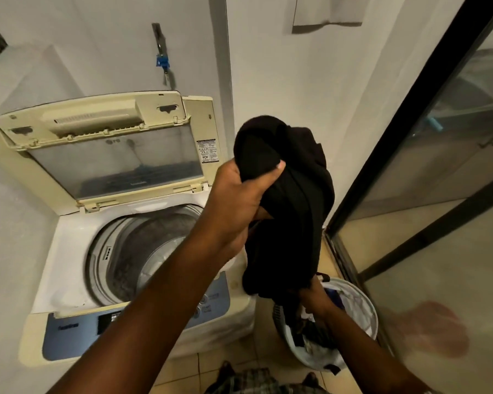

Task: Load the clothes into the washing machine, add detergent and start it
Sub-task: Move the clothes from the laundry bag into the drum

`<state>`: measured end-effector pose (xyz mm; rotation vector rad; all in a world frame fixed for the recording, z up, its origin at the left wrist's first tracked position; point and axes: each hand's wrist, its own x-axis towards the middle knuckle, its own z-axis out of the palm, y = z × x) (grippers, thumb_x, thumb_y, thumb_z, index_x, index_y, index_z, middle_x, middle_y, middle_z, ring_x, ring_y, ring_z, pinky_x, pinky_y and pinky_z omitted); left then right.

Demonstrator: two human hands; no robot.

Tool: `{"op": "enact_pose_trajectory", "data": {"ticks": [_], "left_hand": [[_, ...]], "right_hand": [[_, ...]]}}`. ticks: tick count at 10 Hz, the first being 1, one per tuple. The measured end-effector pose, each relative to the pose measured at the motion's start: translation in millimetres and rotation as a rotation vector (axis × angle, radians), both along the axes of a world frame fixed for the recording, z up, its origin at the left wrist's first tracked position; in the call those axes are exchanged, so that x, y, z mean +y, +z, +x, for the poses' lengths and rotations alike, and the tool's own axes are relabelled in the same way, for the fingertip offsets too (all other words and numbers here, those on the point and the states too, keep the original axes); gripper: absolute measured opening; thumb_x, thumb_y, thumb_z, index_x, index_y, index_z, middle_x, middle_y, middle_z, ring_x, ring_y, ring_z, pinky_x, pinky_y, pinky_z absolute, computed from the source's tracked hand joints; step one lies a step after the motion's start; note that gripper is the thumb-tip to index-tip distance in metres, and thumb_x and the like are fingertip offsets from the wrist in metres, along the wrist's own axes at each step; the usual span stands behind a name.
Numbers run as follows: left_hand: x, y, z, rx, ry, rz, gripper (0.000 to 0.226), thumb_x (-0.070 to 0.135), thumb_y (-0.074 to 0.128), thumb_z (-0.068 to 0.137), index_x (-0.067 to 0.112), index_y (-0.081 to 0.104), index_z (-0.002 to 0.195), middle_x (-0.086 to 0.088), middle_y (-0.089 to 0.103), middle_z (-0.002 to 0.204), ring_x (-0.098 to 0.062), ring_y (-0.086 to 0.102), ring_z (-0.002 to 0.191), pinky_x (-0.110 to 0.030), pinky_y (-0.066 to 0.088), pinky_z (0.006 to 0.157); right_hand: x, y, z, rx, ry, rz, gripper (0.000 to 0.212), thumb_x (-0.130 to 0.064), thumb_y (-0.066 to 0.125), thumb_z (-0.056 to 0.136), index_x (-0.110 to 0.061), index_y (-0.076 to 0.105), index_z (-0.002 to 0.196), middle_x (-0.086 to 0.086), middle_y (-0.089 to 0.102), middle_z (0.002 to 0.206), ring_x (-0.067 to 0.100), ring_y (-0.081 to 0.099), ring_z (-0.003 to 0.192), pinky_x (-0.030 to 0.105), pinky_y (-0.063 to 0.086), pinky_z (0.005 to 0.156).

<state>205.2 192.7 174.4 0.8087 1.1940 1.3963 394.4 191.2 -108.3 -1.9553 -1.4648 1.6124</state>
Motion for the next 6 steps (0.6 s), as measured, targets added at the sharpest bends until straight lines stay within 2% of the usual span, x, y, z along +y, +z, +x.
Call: {"op": "enact_pose_trajectory", "data": {"ticks": [1,2,3,4,5,6], "left_hand": [[-3,16,-22,0.084,0.074,0.033,0.034,0.018,0.076,0.09,0.014,0.065,0.122,-0.002,0.078,0.113,-0.022,0.077,0.1,-0.043,0.065,0.075],[-7,22,-54,0.181,0.183,0.069,0.025,0.021,0.074,0.092,0.022,0.068,0.116,0.002,0.079,0.11,-0.017,0.077,0.096,-0.034,0.064,0.071],[-14,17,-90,0.252,0.255,0.059,0.022,0.021,0.071,0.094,0.024,0.069,0.116,0.003,0.078,0.111,-0.012,0.076,0.097,-0.033,0.064,0.073],[-20,2,-122,0.275,0.335,0.019,0.029,0.022,0.073,0.093,0.02,0.07,0.122,0.001,0.078,0.114,-0.018,0.075,0.105,-0.04,0.062,0.08],[-29,-13,-145,0.257,0.403,-0.004,0.033,0.021,0.074,0.092,0.016,0.069,0.125,-0.003,0.077,0.118,-0.021,0.074,0.109,-0.05,0.06,0.093],[-38,-26,-162,0.257,0.428,-0.003,0.034,0.016,0.074,0.092,0.015,0.069,0.125,-0.004,0.076,0.119,-0.021,0.073,0.11,-0.056,0.056,0.1]], "right_hand": [[13,28,-1,0.25,-0.261,-0.084,0.017,0.002,0.052,0.104,-0.007,0.06,0.117,0.012,0.063,0.106,0.029,0.065,0.093,0.054,0.056,0.096],[24,58,3,0.641,-0.418,-0.143,0.033,0.0,0.051,0.101,-0.003,0.062,0.132,0.021,0.076,0.109,0.036,0.075,0.093,0.057,0.059,0.094],[45,103,3,0.854,-0.464,-0.072,0.033,0.002,0.051,0.096,0.003,0.067,0.124,0.014,0.079,0.084,0.022,0.077,0.069,0.035,0.065,0.068],[55,161,-14,1.112,-0.387,0.012,0.049,0.0,0.064,0.083,0.005,0.064,0.131,0.019,0.078,0.114,0.028,0.079,0.095,0.037,0.065,0.087],[64,210,-40,1.19,-0.268,0.079,0.044,-0.001,0.072,0.074,0.005,0.068,0.118,0.016,0.08,0.105,0.026,0.079,0.093,0.035,0.067,0.081],[66,255,-78,1.261,-0.096,0.117,0.036,-0.008,0.082,0.061,0.0,0.077,0.095,0.013,0.079,0.087,0.024,0.079,0.082,0.031,0.065,0.073]]}}
